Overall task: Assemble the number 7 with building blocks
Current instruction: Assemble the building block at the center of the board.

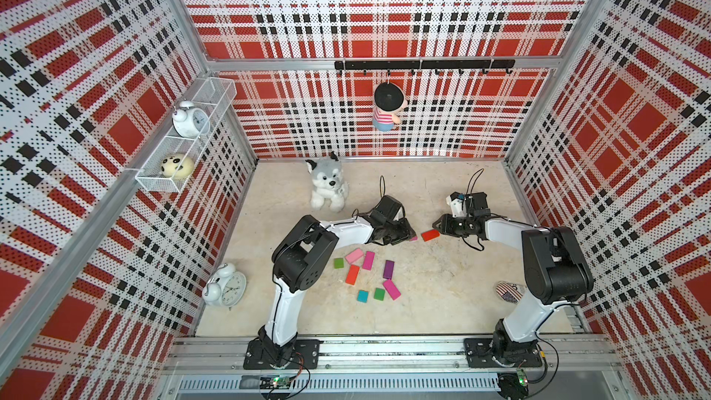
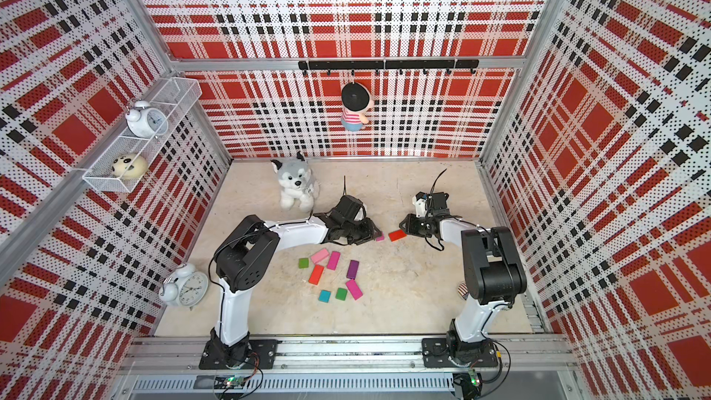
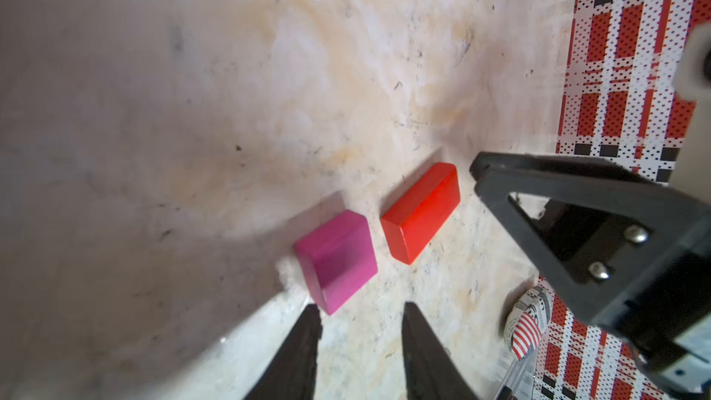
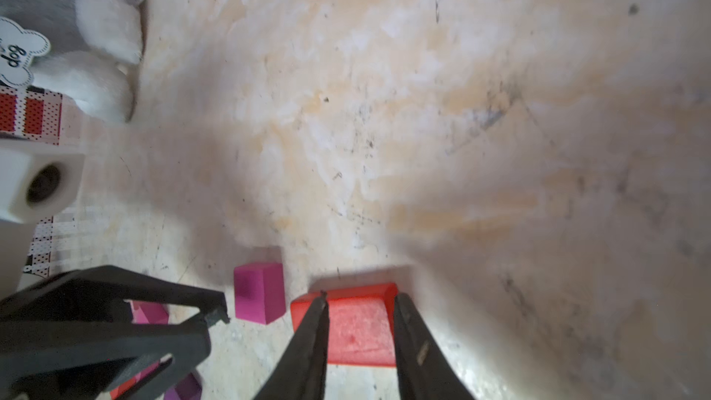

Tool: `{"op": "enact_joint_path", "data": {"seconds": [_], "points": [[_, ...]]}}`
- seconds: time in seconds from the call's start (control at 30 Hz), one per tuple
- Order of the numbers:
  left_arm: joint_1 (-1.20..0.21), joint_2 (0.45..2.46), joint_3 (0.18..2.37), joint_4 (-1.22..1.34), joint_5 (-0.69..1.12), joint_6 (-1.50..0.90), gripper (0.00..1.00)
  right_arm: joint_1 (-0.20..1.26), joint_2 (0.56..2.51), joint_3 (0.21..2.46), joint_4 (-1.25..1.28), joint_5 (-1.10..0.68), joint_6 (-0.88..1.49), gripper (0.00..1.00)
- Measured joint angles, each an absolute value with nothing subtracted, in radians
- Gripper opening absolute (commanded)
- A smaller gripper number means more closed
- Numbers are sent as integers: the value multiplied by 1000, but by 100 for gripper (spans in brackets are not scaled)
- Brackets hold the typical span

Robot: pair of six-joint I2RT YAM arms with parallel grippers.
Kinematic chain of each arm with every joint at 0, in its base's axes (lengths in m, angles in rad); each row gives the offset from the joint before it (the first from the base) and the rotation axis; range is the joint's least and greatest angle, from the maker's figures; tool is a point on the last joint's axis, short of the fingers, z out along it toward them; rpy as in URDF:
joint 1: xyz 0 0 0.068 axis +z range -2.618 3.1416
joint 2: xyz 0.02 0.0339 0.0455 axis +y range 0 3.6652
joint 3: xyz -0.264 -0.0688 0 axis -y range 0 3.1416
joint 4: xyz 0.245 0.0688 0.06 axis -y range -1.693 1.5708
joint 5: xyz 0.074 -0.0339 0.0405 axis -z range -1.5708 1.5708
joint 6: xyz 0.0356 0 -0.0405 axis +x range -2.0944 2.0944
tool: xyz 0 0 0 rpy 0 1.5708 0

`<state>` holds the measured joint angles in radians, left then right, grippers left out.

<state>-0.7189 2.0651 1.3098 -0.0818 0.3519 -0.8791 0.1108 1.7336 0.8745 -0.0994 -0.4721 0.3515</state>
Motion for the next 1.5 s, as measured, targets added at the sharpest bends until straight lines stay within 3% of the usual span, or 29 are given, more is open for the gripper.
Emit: {"op": "enact_joint_path", "data": {"seconds": [0.33,0.7,1.03,1.33,1.5], "points": [[-713,2091,1330,-79,352,-887,36,115,1734,834,-80,-490,356,32],[-710,2133,1362,-80,352,-876,29,141,1734,821,-56,-485,393,24],[-694,2146,1391,-90,360,-839,29,159,1722,776,20,-466,487,21],[-668,2183,1447,-117,379,-783,29,182,1709,749,70,-422,586,21],[-664,2202,1467,-123,387,-772,29,187,1707,738,85,-403,644,28]]}}
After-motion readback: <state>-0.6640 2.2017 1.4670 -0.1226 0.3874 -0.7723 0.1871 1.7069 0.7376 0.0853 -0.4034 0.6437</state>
